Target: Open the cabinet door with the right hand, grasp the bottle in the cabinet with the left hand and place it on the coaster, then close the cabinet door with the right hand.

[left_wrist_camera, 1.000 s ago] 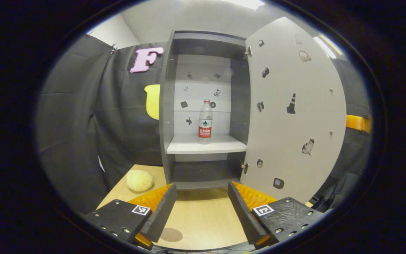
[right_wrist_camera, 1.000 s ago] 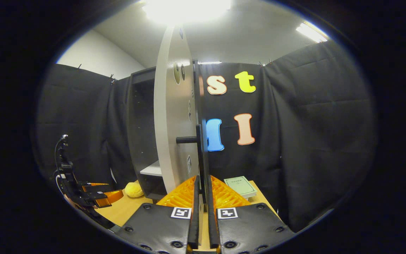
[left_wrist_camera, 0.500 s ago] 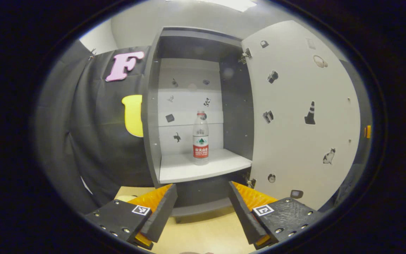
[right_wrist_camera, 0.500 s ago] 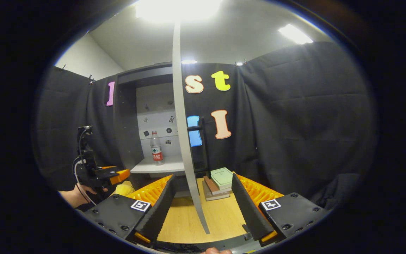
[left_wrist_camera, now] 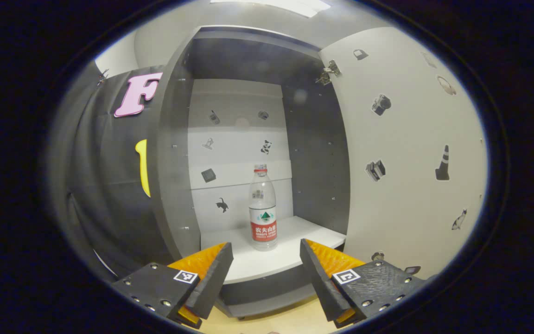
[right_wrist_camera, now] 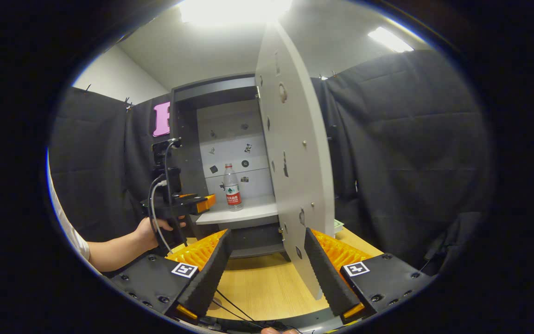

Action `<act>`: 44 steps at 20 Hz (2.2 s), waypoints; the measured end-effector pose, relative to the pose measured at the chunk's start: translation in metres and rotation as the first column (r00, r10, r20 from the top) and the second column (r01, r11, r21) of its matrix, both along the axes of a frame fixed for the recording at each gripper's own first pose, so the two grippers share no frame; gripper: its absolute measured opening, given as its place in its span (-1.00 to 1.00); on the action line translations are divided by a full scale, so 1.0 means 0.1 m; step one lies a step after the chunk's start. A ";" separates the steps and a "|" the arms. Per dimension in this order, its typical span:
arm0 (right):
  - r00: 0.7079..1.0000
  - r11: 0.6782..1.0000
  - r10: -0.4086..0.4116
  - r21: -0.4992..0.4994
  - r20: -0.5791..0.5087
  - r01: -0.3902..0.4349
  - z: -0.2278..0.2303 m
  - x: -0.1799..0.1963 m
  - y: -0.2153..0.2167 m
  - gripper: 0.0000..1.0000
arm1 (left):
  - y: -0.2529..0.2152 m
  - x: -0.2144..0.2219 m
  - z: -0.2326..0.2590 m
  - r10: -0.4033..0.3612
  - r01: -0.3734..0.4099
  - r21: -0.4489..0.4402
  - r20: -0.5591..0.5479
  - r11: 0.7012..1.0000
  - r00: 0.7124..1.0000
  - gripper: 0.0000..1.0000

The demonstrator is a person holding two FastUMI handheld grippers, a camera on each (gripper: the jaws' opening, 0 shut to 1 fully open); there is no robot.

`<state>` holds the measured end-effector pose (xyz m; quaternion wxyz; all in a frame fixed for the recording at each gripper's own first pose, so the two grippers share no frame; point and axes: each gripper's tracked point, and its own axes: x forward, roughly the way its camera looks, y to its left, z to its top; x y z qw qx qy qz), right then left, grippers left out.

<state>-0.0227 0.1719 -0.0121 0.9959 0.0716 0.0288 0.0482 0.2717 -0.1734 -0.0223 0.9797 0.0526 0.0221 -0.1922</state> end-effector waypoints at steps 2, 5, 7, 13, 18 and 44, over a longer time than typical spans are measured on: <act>0.999 0.999 0.040 -0.017 0.008 -0.040 -0.03 0.12 0.18 0.96 | -0.01 0.20 -0.01 0.002 -0.003 -0.019 -0.014 1.000 1.000 0.75; 0.996 0.995 0.091 -0.046 0.004 -0.090 -0.13 0.30 0.39 0.96 | -0.09 0.51 -0.01 0.007 -0.008 -0.037 -0.029 0.999 1.000 0.83; 0.991 0.989 0.136 -0.055 0.003 -0.135 -0.18 0.43 0.54 0.96 | -0.18 0.68 0.00 -0.013 0.013 -0.025 -0.022 1.000 1.000 0.83; 0.970 0.967 0.244 -0.082 0.007 -0.243 -0.29 0.75 0.83 0.96 | -0.36 1.18 -0.09 -0.011 0.010 -0.037 -0.046 0.999 0.999 0.79; 0.960 0.957 0.279 -0.076 -0.012 -0.279 -0.36 1.00 0.86 0.96 | -0.49 1.51 -0.22 -0.008 0.004 -0.052 -0.085 0.999 0.996 0.75; 0.914 0.909 0.401 -0.093 -0.064 -0.406 -0.61 1.26 0.86 0.96 | -0.48 1.67 -0.09 0.016 -0.025 -0.088 -0.111 0.996 0.994 0.57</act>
